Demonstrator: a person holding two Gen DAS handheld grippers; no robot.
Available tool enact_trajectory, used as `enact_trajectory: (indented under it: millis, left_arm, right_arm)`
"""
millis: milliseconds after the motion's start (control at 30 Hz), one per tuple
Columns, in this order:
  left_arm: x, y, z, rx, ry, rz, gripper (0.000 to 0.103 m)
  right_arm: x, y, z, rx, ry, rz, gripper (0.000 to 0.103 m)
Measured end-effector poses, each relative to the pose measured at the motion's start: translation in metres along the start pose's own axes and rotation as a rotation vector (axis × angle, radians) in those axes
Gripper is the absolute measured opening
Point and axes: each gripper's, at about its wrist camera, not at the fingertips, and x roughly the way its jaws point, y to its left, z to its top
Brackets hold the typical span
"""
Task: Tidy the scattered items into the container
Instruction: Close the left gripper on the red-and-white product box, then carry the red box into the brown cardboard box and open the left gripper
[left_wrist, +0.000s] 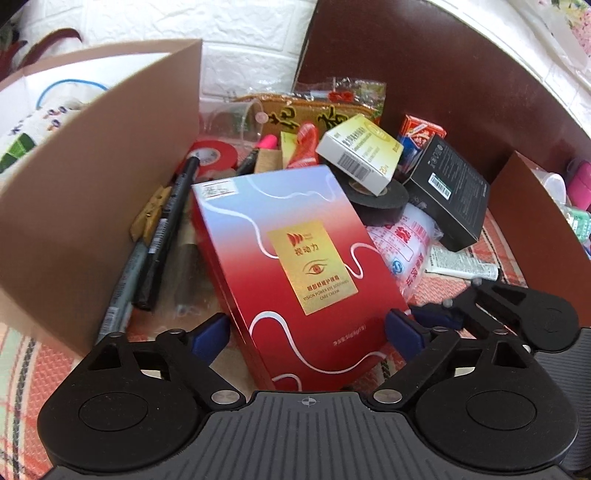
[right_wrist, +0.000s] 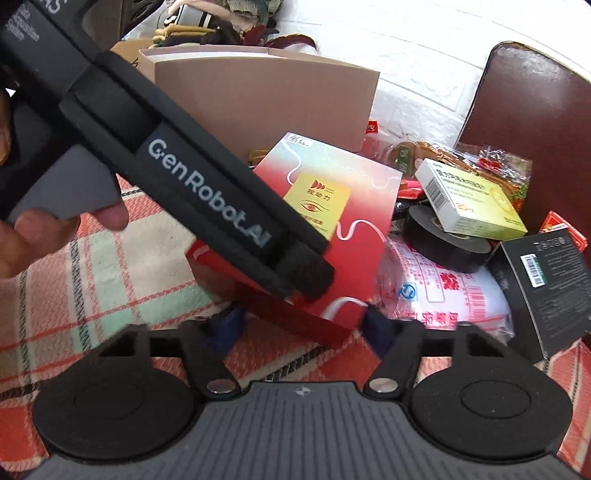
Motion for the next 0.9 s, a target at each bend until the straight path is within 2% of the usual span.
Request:
enact_trajectory:
  millis: [200,500,733,900]
  left_arm:
    - [-0.021,-0.011,-0.013,0.035,-0.019,0.028,0.085]
    - [-0.07,-0.025,-0.019,0.061,-0.107,0.031,0.084]
    - [-0.119,-0.023,-0.004,0.077,-0.229,0.067,0.082]
    - [-0.144,-0.002,0.011,0.066,-0.297,0.129,0.081]
  right_arm:
    - [-0.016,0.014,-0.003,-0.004,0.019,-0.009,0.057]
    - [-0.063,0.039,-0.002,-0.027,-0.056,-0.061,0.057]
    - [-0.093,0.049,0.028,-0.094,-0.156,-0.089,0.057]
    - [-0.088,0.06,0.063,-0.16,-0.199,-0.098,0.057]
